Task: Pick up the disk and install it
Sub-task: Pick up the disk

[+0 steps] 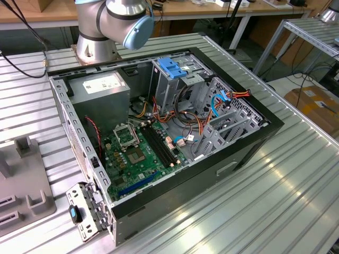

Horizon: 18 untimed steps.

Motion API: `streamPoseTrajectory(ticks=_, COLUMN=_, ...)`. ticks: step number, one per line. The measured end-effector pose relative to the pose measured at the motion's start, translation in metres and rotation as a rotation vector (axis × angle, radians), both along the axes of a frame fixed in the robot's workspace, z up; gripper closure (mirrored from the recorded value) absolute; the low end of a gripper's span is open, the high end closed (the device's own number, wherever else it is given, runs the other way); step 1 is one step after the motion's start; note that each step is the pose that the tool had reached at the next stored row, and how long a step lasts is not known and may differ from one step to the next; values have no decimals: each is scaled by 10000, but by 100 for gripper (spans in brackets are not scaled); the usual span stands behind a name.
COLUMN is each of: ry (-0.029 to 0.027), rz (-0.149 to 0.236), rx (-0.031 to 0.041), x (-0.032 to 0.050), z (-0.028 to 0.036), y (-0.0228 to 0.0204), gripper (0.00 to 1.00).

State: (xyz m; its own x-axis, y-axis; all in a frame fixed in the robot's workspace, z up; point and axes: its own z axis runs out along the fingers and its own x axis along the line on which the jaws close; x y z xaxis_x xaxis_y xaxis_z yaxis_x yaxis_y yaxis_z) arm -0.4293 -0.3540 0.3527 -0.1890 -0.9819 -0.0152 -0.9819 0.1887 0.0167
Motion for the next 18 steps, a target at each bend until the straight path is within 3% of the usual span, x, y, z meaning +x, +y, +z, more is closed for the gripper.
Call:
streamPoseTrajectory(ticks=2, ry=0, rz=188, rx=0, x=0, z=0, y=0, gripper=89)
streamPoseTrajectory(ticks=4, ry=-1, rz=698, rx=0, x=0, z=-1, y=0, gripper=89)
streamPoseTrajectory(ticks=6, ry=-1, rz=973, rx=0, x=0, z=-2, y=0, gripper=89)
streamPoseTrajectory(ticks=8, ry=-9, rz=1565, rx=-2, x=1, z=-6, y=1, gripper=89)
streamPoseTrajectory(ticks=14, ry=-299, rz=2127, rx=-48, x=1, z=-28, y=1, gripper=89)
streamPoseTrajectory(ticks=18, ry=-306, rz=2183, rx=-84, x=7, z=-65, y=11, gripper=89)
